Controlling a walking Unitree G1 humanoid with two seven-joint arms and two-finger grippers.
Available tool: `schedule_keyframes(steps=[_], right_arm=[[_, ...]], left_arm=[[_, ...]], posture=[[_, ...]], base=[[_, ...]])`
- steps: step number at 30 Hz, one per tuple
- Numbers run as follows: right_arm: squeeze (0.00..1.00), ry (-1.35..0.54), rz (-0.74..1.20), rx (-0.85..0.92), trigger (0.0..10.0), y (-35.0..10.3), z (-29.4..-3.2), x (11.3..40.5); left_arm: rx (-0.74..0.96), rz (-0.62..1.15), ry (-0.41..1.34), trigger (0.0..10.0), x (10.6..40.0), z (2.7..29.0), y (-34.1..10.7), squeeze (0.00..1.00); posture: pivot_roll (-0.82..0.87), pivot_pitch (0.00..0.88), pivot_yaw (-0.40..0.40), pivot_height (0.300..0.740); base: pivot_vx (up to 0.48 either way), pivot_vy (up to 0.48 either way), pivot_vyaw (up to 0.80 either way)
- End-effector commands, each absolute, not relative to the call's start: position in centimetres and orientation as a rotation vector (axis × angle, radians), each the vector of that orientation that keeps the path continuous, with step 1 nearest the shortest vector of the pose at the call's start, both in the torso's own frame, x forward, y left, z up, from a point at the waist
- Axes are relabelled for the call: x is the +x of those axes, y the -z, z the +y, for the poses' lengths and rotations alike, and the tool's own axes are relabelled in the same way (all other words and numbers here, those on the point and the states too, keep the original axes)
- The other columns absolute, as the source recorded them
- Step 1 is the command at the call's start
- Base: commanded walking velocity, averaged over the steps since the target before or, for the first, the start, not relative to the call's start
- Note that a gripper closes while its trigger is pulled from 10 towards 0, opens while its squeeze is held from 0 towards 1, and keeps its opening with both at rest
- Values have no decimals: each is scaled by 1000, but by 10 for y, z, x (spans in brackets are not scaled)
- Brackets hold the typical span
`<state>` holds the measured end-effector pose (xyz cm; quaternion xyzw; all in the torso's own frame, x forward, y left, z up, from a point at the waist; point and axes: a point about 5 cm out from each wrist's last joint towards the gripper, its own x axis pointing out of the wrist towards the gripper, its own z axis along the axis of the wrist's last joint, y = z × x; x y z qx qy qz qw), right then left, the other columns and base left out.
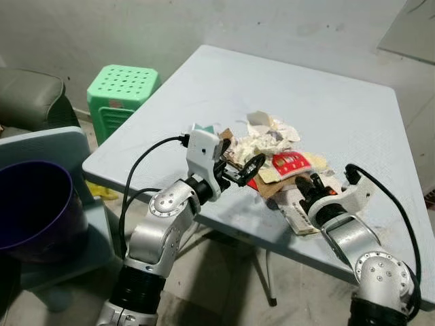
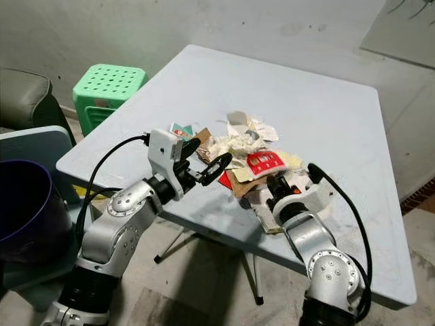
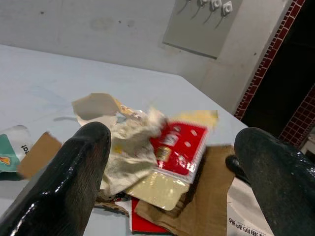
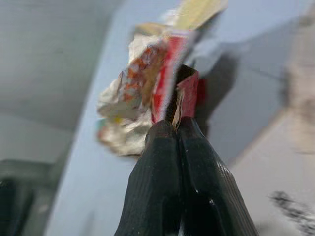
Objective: Picking trash to rubbish bin
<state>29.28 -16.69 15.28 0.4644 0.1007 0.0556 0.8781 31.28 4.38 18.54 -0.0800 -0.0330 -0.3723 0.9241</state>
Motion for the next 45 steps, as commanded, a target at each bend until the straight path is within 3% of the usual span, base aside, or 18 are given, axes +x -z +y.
schedule_keyframes(steps=[1, 12, 28, 45], right_arm=[[0, -199, 119, 968, 10000, -164, -168, 289], [0, -343, -56, 934, 10000, -184, -172, 287], [0, -366, -172, 845, 10000, -198, -188, 292], [0, -526, -226, 808, 10000, -209, -179, 298]], left_arm=[[-165, -73, 785, 10000, 313, 38, -187, 0], [-166, -75, 781, 10000, 315, 40, -188, 0], [-182, -87, 769, 10000, 320, 44, -193, 0], [-251, -177, 764, 10000, 335, 76, -230, 0]], posture=[[-100, 108, -87, 740], [-100, 111, -81, 740], [-97, 97, -72, 740], [-69, 57, -71, 740]], base=[[0, 0, 0], [0, 0, 0], [0, 0, 0], [0, 0, 0]])
